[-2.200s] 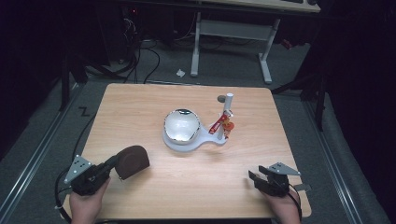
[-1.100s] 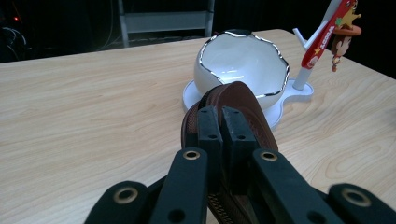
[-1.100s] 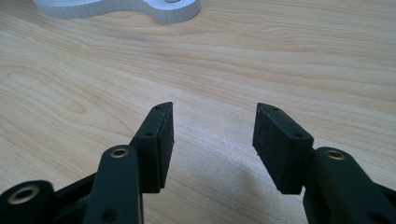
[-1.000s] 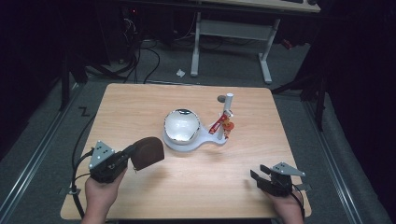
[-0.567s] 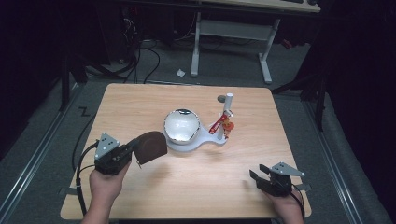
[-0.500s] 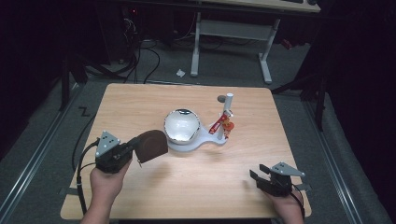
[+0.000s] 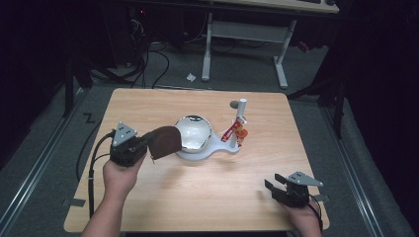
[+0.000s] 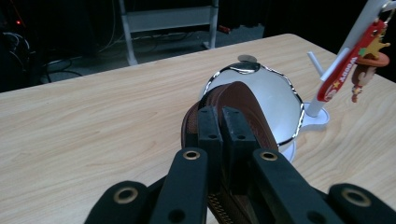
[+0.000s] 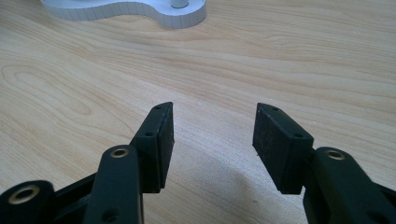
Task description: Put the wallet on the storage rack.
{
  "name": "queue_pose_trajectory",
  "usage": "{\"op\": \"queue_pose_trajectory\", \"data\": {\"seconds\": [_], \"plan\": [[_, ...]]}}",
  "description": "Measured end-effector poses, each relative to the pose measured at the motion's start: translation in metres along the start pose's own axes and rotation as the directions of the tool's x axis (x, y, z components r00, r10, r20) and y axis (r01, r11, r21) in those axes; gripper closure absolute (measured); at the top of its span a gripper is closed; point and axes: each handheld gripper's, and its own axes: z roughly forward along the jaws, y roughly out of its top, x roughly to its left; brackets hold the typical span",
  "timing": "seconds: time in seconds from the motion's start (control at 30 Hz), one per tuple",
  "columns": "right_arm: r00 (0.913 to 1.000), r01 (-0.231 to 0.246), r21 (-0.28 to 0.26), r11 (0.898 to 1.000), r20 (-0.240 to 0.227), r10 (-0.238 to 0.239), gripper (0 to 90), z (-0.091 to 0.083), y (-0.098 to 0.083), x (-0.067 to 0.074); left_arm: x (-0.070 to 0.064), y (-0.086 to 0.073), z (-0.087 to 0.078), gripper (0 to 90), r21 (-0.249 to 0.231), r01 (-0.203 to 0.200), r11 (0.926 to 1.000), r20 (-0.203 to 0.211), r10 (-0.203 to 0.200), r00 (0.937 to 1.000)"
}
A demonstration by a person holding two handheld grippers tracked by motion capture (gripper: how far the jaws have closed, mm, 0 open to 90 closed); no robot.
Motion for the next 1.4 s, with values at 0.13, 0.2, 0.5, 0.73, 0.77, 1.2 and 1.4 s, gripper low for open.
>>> {"op": "queue_pose_trajectory", "data": {"seconds": [0.13,0.2,0.5,0.73,0.77,1.2,1.4], "plan": [[1.0000,-0.003,0.002,1.000,-0.001,0.003,48.5,0.000,0.000,0.000,0.000,0.007,0.008,87.3,0.011,-0.008,0.9999,-0.005,0.008,1.0000],[1.0000,0.000,0.000,1.000,-0.001,0.000,48.5,-0.001,0.000,0.000,0.000,0.011,0.012,87.3,0.016,-0.015,0.9998,-0.009,0.015,0.9999],[1.0000,-0.001,0.000,1.000,-0.001,0.001,48.5,0.000,0.000,0.000,-0.004,0.026,0.033,87.3,0.049,-0.039,0.9980,-0.017,0.040,0.9991],[1.0000,-0.009,-0.007,1.000,-0.001,0.009,48.5,-0.001,0.000,-0.003,-0.009,0.028,0.053,87.2,0.099,-0.046,0.9941,-0.024,0.048,0.9985],[1.0000,-0.008,-0.007,1.000,-0.001,0.008,48.5,-0.001,0.000,-0.003,-0.010,0.029,0.055,87.2,0.106,-0.049,0.9932,-0.025,0.052,0.9983],[1.0000,-0.010,-0.011,1.000,-0.001,0.010,48.5,-0.002,0.000,-0.003,-0.020,0.033,0.079,86.6,0.154,-0.023,0.9878,-0.055,0.032,0.9980],[0.9999,-0.014,-0.008,1.000,-0.002,0.014,48.6,-0.002,0.000,-0.004,-0.024,0.032,0.085,86.3,0.148,-0.013,0.9888,-0.061,0.022,0.9979]]}}
